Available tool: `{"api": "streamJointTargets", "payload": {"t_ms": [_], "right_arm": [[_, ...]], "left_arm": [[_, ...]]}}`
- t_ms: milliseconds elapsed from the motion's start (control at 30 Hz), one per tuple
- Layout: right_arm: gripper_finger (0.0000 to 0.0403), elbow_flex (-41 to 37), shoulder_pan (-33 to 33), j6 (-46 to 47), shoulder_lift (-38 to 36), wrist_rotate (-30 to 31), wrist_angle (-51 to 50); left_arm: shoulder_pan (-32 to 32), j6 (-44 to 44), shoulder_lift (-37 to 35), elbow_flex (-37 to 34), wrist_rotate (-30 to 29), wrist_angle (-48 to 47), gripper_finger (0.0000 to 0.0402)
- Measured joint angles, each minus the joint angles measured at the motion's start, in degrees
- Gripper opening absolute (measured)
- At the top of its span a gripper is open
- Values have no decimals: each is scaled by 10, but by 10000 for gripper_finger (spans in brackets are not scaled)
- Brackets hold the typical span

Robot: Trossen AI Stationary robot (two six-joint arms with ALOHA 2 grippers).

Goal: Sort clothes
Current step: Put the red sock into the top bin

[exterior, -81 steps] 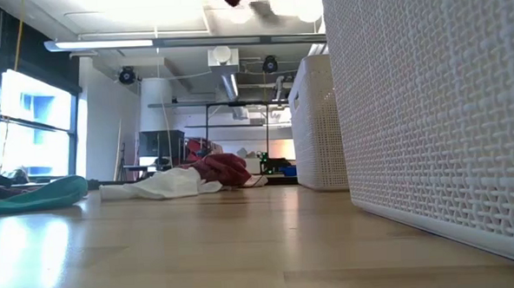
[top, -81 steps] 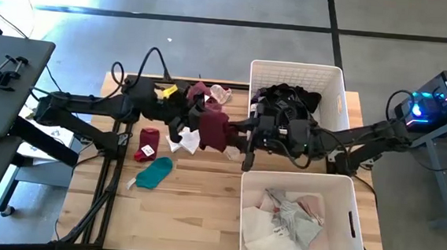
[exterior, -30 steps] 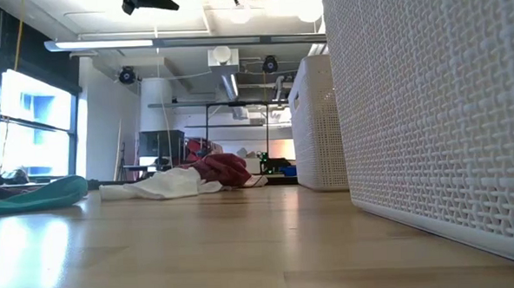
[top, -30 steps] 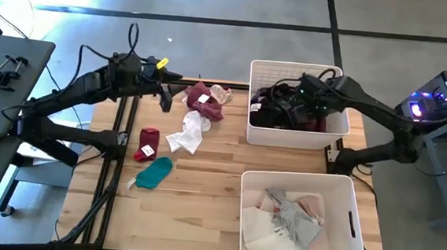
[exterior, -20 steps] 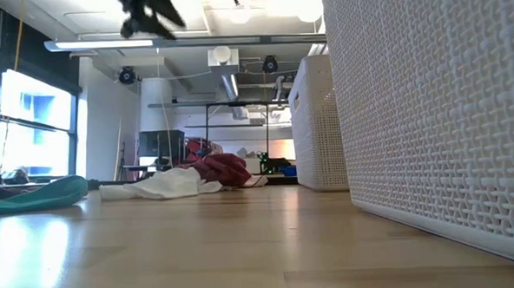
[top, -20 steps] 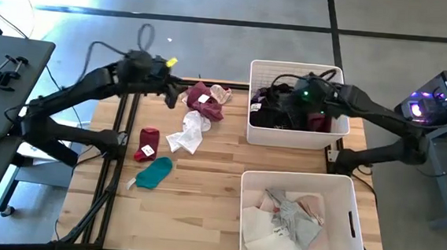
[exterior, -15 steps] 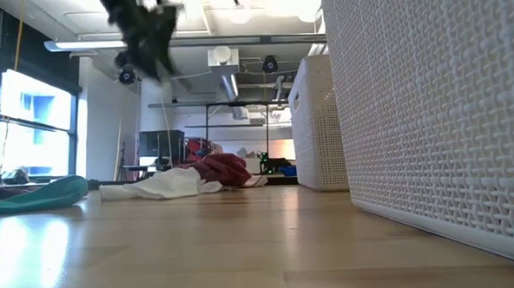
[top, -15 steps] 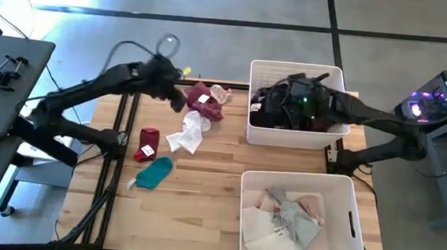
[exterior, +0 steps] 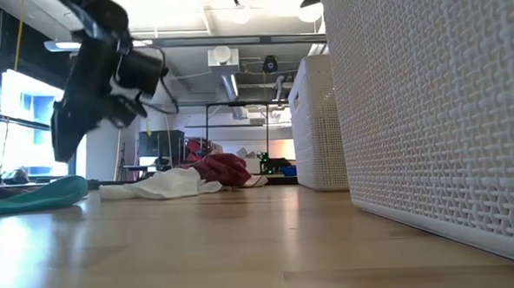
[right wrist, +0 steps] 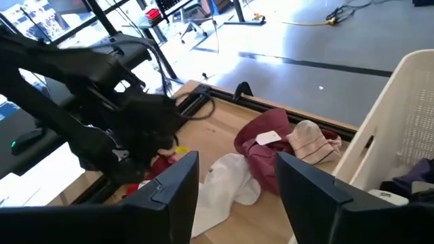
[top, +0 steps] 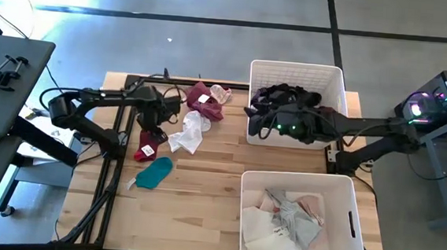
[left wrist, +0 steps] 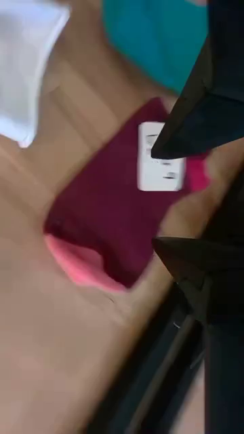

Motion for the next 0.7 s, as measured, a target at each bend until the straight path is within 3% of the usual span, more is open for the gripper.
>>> {"api": "streamJointTargets", "payload": {"t_ms": [200, 367, 467, 700], "right_arm": [[181, 0, 18, -3, 1, 23, 18], [181, 0, 17, -3, 1, 23, 29], [181, 0, 17, -3, 1, 26, 39], [181, 0, 17, -3, 1, 37, 55]], "left_arm": [[1, -24, 0, -82, -59, 123, 186], [1, -25, 0, -124, -49, 197, 174], [-3, -24, -2, -136, -33, 219, 138], [-4, -13, -2, -135, -6, 226, 12]]}}
